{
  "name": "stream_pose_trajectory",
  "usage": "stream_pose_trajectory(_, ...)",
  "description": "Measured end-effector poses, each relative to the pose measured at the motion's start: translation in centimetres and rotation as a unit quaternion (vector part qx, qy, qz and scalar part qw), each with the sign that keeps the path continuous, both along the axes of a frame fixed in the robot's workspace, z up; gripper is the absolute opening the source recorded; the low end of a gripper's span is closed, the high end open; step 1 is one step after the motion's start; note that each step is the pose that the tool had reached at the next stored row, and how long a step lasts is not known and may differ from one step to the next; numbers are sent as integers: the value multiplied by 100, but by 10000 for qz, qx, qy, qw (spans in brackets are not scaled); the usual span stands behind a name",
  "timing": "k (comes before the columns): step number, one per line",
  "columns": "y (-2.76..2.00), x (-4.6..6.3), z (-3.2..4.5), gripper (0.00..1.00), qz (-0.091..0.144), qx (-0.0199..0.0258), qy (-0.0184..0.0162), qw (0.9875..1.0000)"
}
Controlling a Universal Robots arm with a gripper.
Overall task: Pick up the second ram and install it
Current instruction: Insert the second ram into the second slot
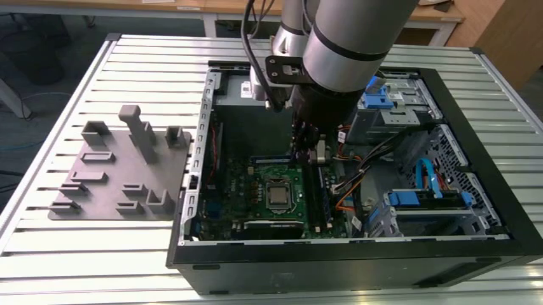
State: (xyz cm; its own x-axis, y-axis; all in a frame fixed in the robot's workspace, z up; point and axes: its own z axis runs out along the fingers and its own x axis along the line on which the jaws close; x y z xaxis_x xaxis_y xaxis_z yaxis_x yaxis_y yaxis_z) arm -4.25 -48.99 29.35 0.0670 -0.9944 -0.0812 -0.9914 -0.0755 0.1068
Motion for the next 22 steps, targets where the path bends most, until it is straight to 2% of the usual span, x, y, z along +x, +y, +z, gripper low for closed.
stream_pose_trajectory(3,0,1,1,11,-95,-1,0,10000)
stream_pose_trajectory(6,0,0,0,11,-300,0,0,9995)
stream_pose_trajectory(7,0,0,-1,11,-466,0,0,9989)
stream_pose_trajectory(9,0,0,-2,11,-648,0,0,9979)
stream_pose_trajectory(17,0,0,-3,11,-1233,0,0,9924)
stream_pose_trajectory(22,0,0,-3,11,-1569,0,0,9876)
